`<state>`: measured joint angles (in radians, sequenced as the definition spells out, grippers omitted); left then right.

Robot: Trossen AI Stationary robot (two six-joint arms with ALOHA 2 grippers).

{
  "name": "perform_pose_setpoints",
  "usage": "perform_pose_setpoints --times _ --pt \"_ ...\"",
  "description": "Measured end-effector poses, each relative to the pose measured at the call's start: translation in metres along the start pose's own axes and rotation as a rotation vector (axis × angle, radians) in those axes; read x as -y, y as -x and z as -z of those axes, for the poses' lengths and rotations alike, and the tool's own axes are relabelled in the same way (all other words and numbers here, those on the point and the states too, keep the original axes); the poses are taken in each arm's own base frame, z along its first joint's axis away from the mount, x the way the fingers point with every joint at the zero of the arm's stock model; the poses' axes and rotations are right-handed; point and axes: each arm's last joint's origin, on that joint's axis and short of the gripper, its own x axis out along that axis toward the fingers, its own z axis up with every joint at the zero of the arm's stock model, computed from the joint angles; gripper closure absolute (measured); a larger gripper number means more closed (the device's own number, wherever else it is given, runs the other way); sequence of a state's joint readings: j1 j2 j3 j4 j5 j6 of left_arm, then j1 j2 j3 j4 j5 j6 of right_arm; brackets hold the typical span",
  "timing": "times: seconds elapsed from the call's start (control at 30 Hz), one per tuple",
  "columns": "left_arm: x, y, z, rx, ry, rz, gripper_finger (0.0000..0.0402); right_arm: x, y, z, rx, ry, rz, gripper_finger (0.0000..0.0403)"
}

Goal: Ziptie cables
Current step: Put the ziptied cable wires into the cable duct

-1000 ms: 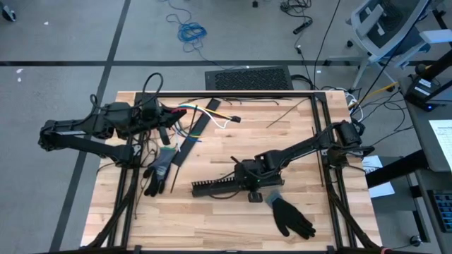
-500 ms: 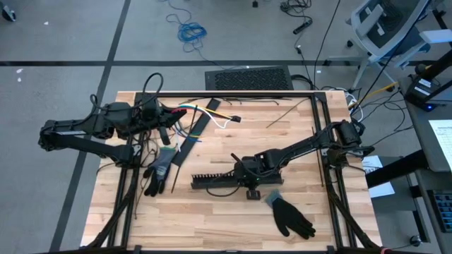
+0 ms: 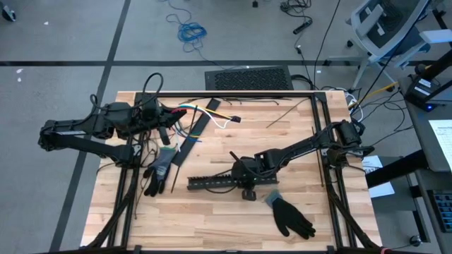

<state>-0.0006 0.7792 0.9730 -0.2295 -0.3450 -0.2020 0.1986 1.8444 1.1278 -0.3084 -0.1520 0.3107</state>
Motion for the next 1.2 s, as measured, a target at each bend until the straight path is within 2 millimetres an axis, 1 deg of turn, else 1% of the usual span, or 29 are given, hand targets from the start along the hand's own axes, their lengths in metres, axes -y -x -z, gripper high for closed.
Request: perform_pose_setpoints --times 0.17,0.27,0.37,0.5,0.57,0.63,0.7,0.77,0.8,0.87,0.97,1.1,1.2 --pt "0.000 0.000 0.000 0.000 -0.002 0.001 0.0382 0.000 0.000 -0.002 0.028 0.009 0.020 0.0291" --pt "0.000 0.000 0.000 -0.004 -0.007 0.002 0.0382 0.003 0.005 -0.004 0.034 0.002 0.017 0.0259" --pt "-0.001 0.000 0.005 -0.050 -0.020 -0.007 0.0382 0.003 0.024 -0.007 0.050 0.023 0.030 0.0235" --pt "-0.004 0.003 0.015 -0.154 -0.050 -0.025 0.0382 0.007 0.059 -0.002 0.015 0.053 0.105 0.0213" --pt "-0.006 0.005 0.020 -0.202 -0.037 -0.040 0.0382 0.012 0.077 0.003 -0.014 0.042 0.159 0.0206" --pt "-0.007 0.006 0.024 -0.245 -0.036 -0.053 0.0382 0.014 0.094 0.006 -0.005 0.031 0.201 0.0200" --pt "-0.008 0.007 0.028 -0.282 -0.049 -0.063 0.0382 0.014 0.108 0.006 0.064 0.015 0.208 0.0198" --pt "-0.008 0.007 0.030 -0.302 -0.057 -0.067 0.0384 0.012 0.120 0.003 0.170 -0.002 0.192 0.0198" --pt "-0.008 0.003 0.031 -0.315 -0.062 -0.071 0.0386 0.012 0.125 0.001 0.219 -0.016 0.190 0.0198" --pt "-0.005 -0.006 0.037 -0.354 -0.076 -0.079 0.0392 0.013 0.131 -0.003 0.302 -0.051 0.198 0.0200" --pt "-0.001 -0.021 0.045 -0.399 -0.091 -0.084 0.0393 0.017 0.135 -0.011 0.384 -0.090 0.190 0.0201" --pt "0.005 -0.039 0.059 -0.481 -0.100 -0.037 0.0393 0.023 0.132 -0.015 0.413 -0.108 0.227 0.0201" --pt "0.007 -0.046 0.064 -0.507 -0.104 -0.030 0.0393 0.028 0.134 -0.016 0.424 -0.095 0.264 0.0201"
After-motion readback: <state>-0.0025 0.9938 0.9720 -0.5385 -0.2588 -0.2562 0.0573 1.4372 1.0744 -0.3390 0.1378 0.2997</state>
